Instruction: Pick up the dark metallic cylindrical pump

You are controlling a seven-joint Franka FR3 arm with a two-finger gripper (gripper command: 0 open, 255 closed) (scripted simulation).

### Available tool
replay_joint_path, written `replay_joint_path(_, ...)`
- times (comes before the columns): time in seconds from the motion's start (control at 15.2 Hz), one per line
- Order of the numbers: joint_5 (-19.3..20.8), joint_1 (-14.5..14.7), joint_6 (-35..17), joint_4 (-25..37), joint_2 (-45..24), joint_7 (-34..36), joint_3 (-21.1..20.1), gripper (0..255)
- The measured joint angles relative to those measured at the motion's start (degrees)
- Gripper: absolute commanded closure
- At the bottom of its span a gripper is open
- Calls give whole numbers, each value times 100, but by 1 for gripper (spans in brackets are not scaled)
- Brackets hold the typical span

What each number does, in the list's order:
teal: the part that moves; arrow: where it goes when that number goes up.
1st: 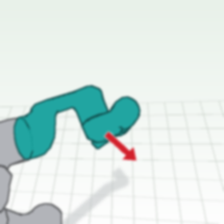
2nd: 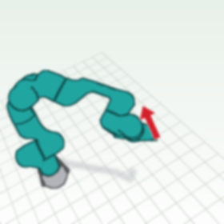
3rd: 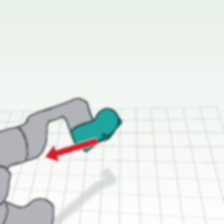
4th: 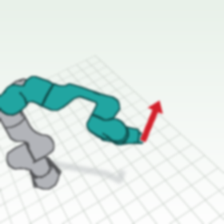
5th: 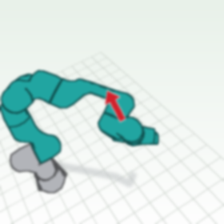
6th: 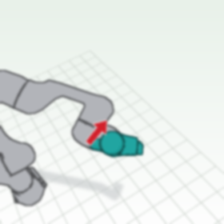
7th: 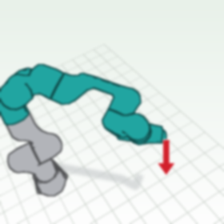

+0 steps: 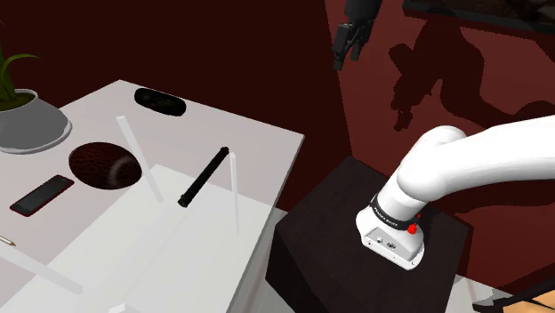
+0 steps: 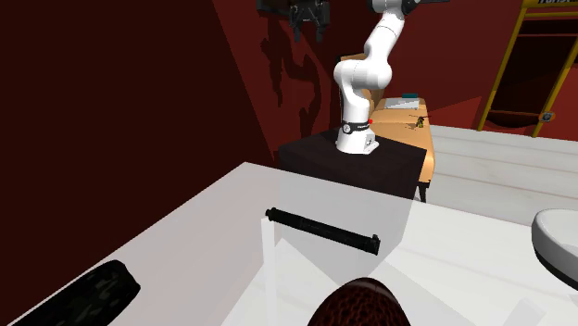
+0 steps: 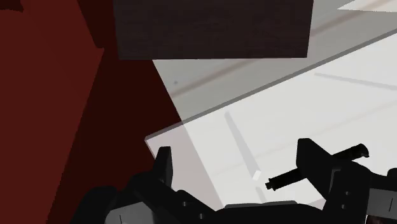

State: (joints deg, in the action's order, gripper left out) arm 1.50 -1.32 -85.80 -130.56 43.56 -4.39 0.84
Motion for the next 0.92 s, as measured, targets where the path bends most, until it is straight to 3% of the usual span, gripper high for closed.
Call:
replay_joint_path(0.26, -170, -33, -276, -340, 75, 446, -219, 0)
replay_joint_path(0.66, -753, -43, -1101, -1080, 60, 1840, -1000, 0)
replay_joint_path(0.92, -1093, -81, -1734, -1280, -299, 2736, -1532, 0)
